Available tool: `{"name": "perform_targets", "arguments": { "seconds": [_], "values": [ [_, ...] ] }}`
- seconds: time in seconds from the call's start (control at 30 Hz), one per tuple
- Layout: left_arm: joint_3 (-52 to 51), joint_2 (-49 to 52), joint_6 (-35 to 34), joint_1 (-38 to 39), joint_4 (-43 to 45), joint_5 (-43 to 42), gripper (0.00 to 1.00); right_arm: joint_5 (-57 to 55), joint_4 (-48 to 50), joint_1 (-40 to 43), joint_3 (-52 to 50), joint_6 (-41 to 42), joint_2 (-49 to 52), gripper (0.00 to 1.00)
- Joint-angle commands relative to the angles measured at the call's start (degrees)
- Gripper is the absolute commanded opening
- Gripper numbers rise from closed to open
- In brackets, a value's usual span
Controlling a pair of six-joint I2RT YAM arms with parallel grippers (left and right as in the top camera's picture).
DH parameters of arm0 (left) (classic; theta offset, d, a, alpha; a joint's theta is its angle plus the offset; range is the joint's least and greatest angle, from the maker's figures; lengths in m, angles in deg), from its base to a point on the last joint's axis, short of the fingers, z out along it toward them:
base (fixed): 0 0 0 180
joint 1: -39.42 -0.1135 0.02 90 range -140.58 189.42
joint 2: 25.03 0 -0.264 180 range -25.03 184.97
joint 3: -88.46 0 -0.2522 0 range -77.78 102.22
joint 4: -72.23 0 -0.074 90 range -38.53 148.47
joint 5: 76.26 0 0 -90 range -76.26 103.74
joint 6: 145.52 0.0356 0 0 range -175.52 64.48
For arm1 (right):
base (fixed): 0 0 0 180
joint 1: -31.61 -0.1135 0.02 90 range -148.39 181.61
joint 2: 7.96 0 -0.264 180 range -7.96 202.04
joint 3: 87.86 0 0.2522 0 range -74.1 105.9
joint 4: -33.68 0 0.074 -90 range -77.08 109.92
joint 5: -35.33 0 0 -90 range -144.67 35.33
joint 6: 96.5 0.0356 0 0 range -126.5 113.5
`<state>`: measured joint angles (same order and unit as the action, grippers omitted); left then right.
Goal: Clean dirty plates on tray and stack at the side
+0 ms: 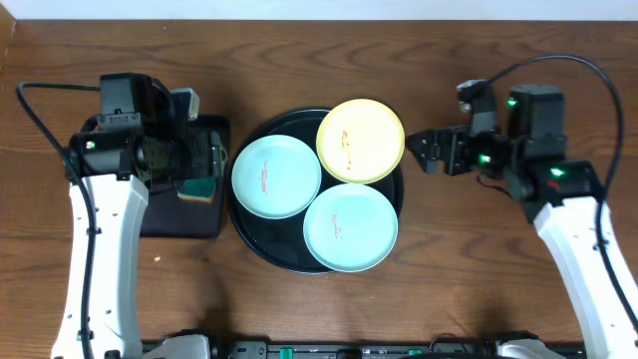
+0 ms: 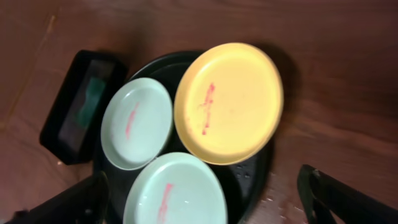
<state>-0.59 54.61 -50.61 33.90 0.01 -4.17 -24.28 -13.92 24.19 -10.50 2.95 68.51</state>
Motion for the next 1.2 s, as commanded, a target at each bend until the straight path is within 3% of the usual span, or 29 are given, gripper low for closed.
{"name": "perform_targets", "arguments": {
  "seconds": [0.0,0.17,0.43,0.63,0.77,0.83,0.9,0.93,1.0,1.07,1.1,1.17],
  "values": [
    [1.16,0.04,-3.72,0.07,0.42,1.81,0.76,-1.2,1.11,-2.47,1.51,5.66,2.12,0.93],
    [1.16,0.04,-9.6,0.07,0.46,12.79,0.76,-3.72,-1.29,-6.45,6.6,6.27,7.48,0.97],
    [1.16,0.04,-9.75,0.07,0.55,19.8,0.76,-9.97,-14.88,-13.33,26.6,5.51,22.93,0.99],
    [1.16,0.04,-9.9,0.09,1.57,20.09,0.76,-12.81,-19.43,-19.91,39.34,4.87,33.94,0.92],
    [0.85,0.11,-10.19,0.09,1.6,20.09,0.76,-13.31,-17.25,-23.74,41.7,5.73,38.75,0.84],
    [0.66,0.11,-10.19,0.09,1.57,20.09,0.76,-13.68,-14.84,-25.66,41.7,6.73,40.89,0.86],
    [0.57,0.11,-10.19,0.09,1.57,20.09,0.76,-13.7,-13.25,-26.99,41.68,6.86,42.42,0.99],
    [0.55,0.11,-10.19,0.09,1.57,20.09,0.76,-13.7,-12.81,-27.56,41.68,6.91,43.1,0.99],
    [0.55,0.11,-10.19,0.09,1.57,20.09,0.76,-14.27,-12.39,-28.79,41.68,8.37,44.87,0.77],
    [0.55,0.11,-10.19,0.09,1.57,20.09,0.76,-15.87,-12.87,-29.62,41.66,11.28,46.51,0.23],
    [0.55,0.11,-10.19,0.07,1.57,20.09,0.76,-16.63,-13.35,-29.83,41.66,12.7,47.1,0.11],
    [0.55,0.11,-10.19,0.07,1.57,20.09,0.76,-17.35,-14.38,-30.18,41.66,14.56,48.3,0.06]
  ]
}}
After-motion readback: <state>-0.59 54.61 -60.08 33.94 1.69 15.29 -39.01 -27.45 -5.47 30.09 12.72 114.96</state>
